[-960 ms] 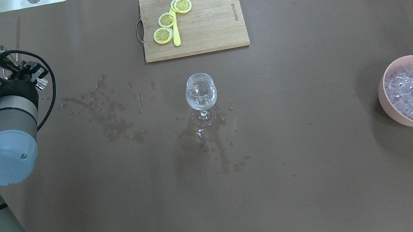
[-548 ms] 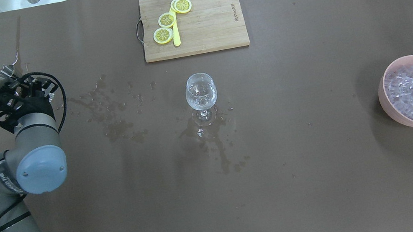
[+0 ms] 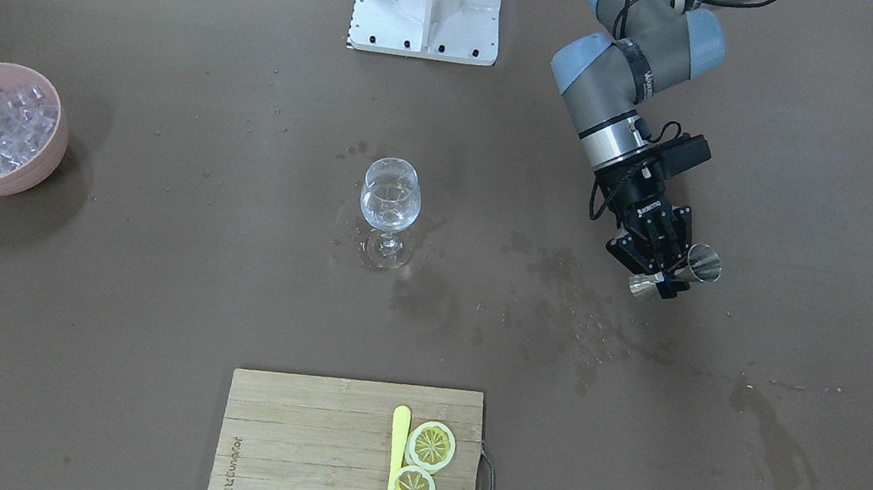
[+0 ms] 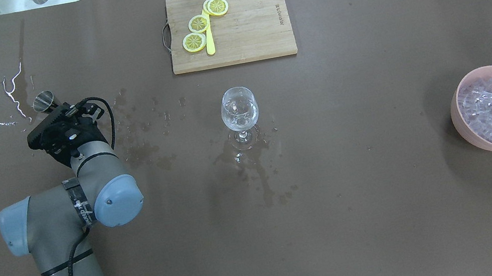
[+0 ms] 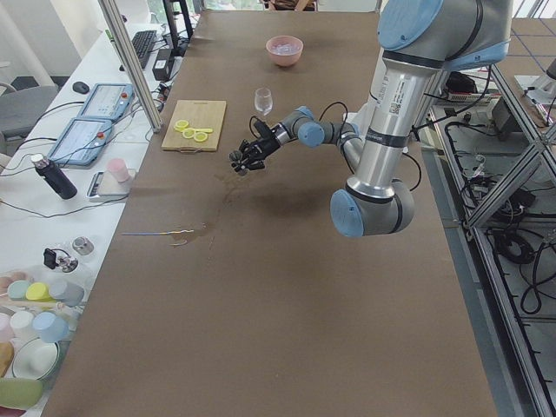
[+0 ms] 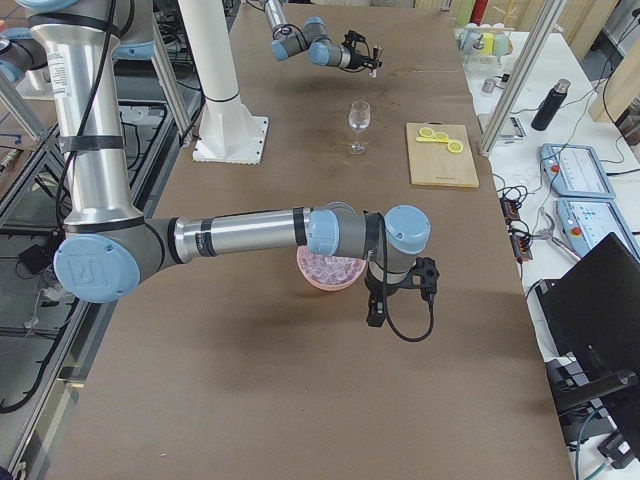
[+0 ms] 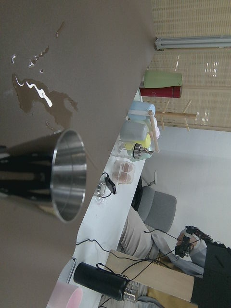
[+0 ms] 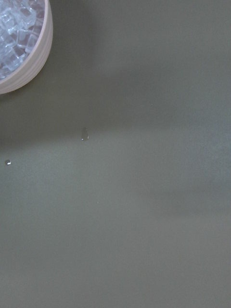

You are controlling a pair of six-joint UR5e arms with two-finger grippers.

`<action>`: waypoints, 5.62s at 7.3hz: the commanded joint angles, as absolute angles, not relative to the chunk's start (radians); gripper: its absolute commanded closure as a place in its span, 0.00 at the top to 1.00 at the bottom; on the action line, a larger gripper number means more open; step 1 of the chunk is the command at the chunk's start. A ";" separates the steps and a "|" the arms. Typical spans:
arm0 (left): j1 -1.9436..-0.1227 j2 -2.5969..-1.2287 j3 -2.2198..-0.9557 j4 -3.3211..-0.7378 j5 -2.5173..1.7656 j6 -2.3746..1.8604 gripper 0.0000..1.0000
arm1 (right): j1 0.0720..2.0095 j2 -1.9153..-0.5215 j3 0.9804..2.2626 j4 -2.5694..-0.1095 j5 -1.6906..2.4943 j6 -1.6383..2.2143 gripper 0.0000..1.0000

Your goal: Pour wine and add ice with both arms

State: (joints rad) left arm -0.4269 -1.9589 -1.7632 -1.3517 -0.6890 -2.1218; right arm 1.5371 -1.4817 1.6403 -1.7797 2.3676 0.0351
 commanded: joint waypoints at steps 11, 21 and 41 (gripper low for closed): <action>-0.373 -1.991 -1.606 -1.160 -0.649 -2.253 0.00 | 1.537 -1.477 1.637 -1.781 2.373 0.035 1.00; -0.370 -2.013 -1.559 -1.121 -0.652 -2.272 0.42 | 1.537 -1.479 1.637 -1.781 2.379 0.034 1.00; -0.383 -1.967 -2.029 -0.867 -0.678 -1.992 0.98 | 1.537 -1.465 1.646 -1.779 2.393 0.034 1.00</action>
